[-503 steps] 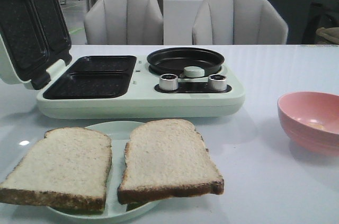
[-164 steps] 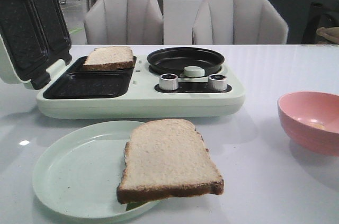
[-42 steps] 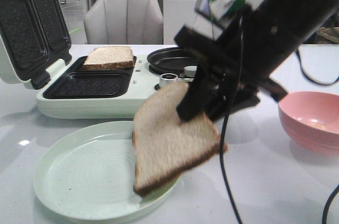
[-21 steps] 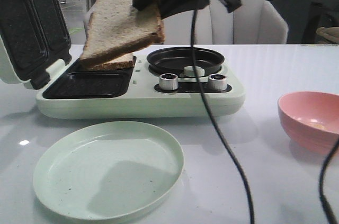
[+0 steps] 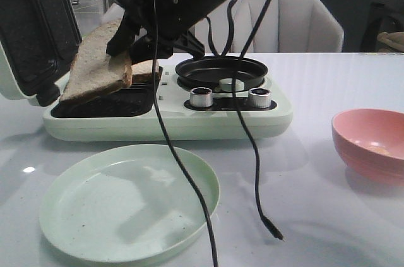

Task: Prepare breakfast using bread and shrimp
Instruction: 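Carry the bread slice into the sandwich press with the right gripper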

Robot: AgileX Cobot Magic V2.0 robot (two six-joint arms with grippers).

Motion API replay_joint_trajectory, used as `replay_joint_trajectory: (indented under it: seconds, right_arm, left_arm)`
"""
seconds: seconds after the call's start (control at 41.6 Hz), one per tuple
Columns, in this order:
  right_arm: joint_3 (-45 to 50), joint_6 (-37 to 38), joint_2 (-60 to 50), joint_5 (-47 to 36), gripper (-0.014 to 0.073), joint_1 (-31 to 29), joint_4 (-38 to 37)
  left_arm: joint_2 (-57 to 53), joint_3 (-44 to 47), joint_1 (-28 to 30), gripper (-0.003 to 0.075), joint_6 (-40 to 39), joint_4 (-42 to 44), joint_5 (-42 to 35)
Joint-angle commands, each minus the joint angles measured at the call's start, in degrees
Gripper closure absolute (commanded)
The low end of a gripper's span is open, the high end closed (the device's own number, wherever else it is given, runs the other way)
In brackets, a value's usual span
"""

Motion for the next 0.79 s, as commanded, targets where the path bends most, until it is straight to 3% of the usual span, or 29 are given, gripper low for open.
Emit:
replay_joint_trajectory:
  seconds: [0.0,0.144,0.192,0.361,0.529,0.77]
  right_arm:
    - [-3.9,-0.6,-1.4,-1.1,0.0332,0.0,3.3]
    - [-3.8,-0.6,-1.2,-0.9,0.0090,-0.3,2.4]
    - [-3.8,-0.6,-1.5,-1.0,0.0052,-0.6,1.7]
    - [-3.8,-0.6,-3.8,2.0,0.0059,-2.8,-0.9]
    - [-3.5,-0.2,-9.6,7.8,0.0059,-4.6,-9.4]
    - [0.0,10.5,-22.1,14.0,0.0081,-1.2,-37.7]
  left_arm:
    - [0.1,-1.7,-0.4,0.0244,-0.1,-0.2,-4.1]
    - [0.1,-1.7,-0.4,0.0244,-0.1,-0.2,-4.1]
    - [0.1,-1.7,-0.4,0.0244,-0.1,-0.2,-4.1]
    - [0.1,-1.7,-0.4,0.0244,-0.1,-0.2,-4.1]
    - [0.1,-1.7,-0.4,0.0244,-0.1,0.1,-4.1]
    - [0.1,-1.7,-0.4,0.0244,-0.1,1.1,-4.1]
